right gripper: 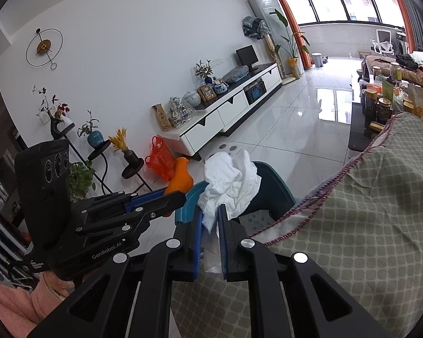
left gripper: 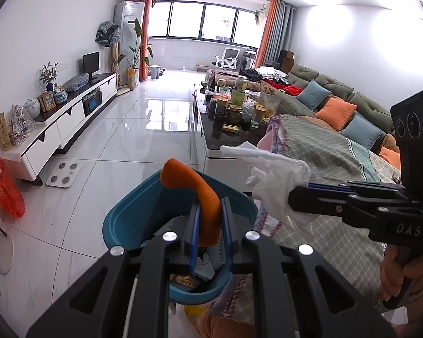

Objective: Collect trash
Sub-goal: 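Carry the orange peel and tissue to the teal bin and release both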

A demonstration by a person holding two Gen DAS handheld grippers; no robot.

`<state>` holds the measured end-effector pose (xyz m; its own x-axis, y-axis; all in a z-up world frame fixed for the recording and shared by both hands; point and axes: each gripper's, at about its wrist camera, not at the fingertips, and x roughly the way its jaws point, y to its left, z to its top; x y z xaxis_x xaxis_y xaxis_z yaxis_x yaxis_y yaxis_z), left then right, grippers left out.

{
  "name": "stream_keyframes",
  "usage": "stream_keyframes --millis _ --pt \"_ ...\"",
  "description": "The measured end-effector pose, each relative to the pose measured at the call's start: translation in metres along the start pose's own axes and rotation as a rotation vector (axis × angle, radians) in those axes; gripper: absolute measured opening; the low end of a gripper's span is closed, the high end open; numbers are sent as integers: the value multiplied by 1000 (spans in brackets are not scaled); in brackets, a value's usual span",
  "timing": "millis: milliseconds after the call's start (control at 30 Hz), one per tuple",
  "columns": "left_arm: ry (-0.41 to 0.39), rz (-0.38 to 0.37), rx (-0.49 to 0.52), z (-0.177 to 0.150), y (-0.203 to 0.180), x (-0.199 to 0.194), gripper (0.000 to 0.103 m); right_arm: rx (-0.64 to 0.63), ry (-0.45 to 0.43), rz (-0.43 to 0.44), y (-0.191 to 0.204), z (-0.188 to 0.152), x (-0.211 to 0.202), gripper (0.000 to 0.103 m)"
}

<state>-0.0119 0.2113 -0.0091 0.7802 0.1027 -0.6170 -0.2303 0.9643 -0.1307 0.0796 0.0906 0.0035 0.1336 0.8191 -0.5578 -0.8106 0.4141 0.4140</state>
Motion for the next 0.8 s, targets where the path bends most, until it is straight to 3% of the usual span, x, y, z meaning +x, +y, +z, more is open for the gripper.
stream_keyframes --millis 800 --pt "50 22 -28 0 12 26 16 14 89 1 -6 12 44 12"
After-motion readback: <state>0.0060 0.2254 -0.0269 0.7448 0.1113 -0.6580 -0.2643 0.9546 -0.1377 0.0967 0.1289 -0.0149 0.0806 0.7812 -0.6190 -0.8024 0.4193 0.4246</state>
